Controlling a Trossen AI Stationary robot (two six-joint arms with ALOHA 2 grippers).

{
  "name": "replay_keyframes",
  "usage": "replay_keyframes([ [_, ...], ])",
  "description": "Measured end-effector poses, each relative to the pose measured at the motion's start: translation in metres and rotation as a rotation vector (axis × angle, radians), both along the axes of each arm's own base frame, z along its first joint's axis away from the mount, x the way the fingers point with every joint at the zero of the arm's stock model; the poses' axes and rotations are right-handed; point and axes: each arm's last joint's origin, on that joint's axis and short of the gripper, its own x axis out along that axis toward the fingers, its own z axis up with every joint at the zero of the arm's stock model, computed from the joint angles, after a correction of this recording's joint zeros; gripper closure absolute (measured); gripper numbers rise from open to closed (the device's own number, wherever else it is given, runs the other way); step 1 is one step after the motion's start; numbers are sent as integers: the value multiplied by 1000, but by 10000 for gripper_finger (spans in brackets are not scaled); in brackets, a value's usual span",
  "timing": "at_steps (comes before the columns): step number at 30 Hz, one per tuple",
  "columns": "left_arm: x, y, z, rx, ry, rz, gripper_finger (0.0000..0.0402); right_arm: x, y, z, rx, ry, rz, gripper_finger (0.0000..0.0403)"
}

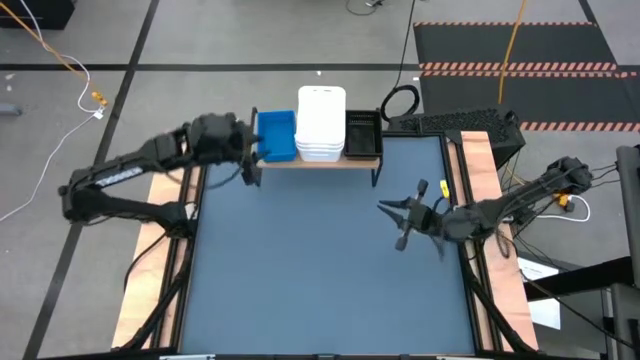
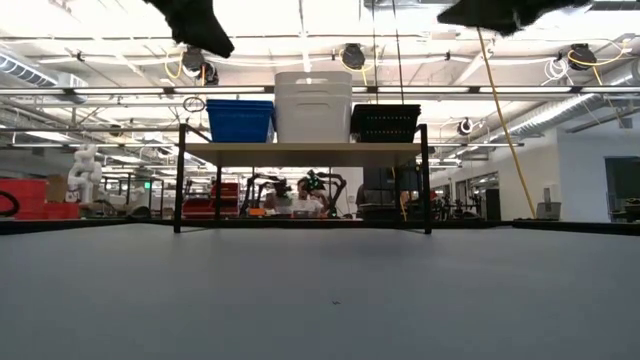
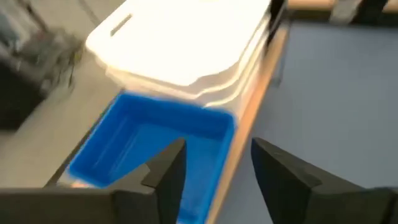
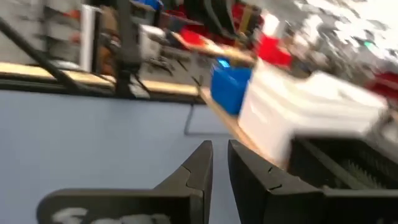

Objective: Stack baskets on shelf by color
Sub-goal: Return to Home Position

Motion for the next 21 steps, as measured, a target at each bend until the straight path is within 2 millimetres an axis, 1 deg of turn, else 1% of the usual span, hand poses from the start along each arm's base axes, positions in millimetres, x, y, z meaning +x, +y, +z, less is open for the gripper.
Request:
replay_keyframes([
  [2,-6,-9,-10,31,-108,-34,231,-8,-9,13,-31,-43,78,360],
  [5,-18,-21,-19,68,-274,-70,248,-30,-23,31,-57,-124,181,360],
  [9,-32,-33,-43,67,-407,-118,266,-64,-38,41,-37,-190,295,360],
  [12,-39,-39,-63,65,-454,-138,276,-84,-44,43,14,-225,342,360],
  [14,-43,-40,-76,66,-472,-138,281,-92,-46,38,43,-190,370,360],
  [18,-46,-41,-97,95,-515,-143,289,-102,-46,29,174,-133,436,360],
  [21,-48,-41,-109,128,-534,-151,293,-103,-45,26,219,-117,474,360],
])
